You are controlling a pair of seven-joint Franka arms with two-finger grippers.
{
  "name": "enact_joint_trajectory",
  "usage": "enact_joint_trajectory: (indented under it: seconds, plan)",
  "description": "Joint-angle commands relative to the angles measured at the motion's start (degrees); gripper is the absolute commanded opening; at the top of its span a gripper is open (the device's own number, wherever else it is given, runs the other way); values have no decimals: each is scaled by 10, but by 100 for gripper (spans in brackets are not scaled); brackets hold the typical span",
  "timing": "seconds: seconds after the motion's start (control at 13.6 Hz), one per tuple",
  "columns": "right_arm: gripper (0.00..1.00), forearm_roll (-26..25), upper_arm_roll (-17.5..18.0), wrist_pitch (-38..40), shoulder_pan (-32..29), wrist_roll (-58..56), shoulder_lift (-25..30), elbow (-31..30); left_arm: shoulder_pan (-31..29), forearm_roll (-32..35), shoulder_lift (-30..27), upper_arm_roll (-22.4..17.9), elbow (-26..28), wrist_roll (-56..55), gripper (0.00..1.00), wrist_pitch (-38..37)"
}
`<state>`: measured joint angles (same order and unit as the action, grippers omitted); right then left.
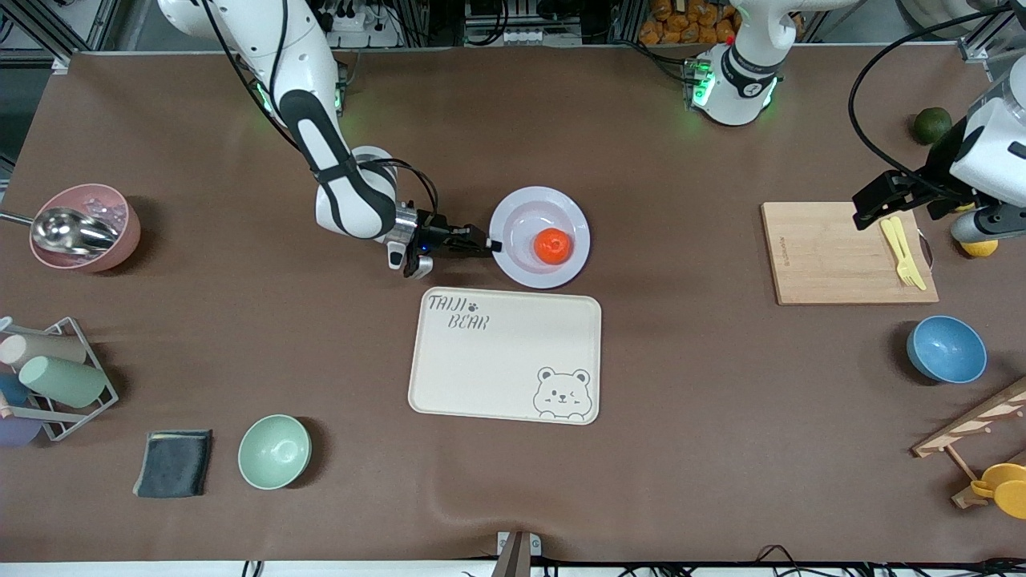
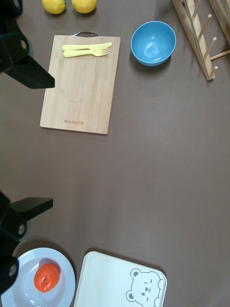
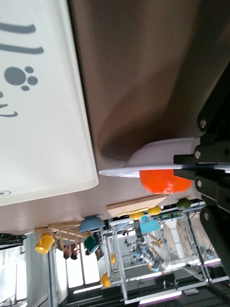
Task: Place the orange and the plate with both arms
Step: 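Grip the white plate rim with the right gripper, then slide the plate onto the bear tray with the right gripper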
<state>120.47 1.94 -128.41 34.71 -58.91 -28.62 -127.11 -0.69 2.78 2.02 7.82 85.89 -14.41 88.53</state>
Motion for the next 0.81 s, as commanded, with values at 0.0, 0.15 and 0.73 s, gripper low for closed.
enact_joint_trajectory:
  seconds: [0.0, 0.15, 0.73]
  plan:
    - [0, 69, 3, 26, 8, -2, 15, -6, -3, -5, -12, -5, 2, 18, 100, -8]
    - [0, 112, 19, 28, 7, -2, 21, -5, -3, -5, -12, -5, 3, 23, 100, -8]
    - [0, 122, 14, 22, -69, -5, 16, 56, -3, -8, -12, -3, 4, 23, 100, -11]
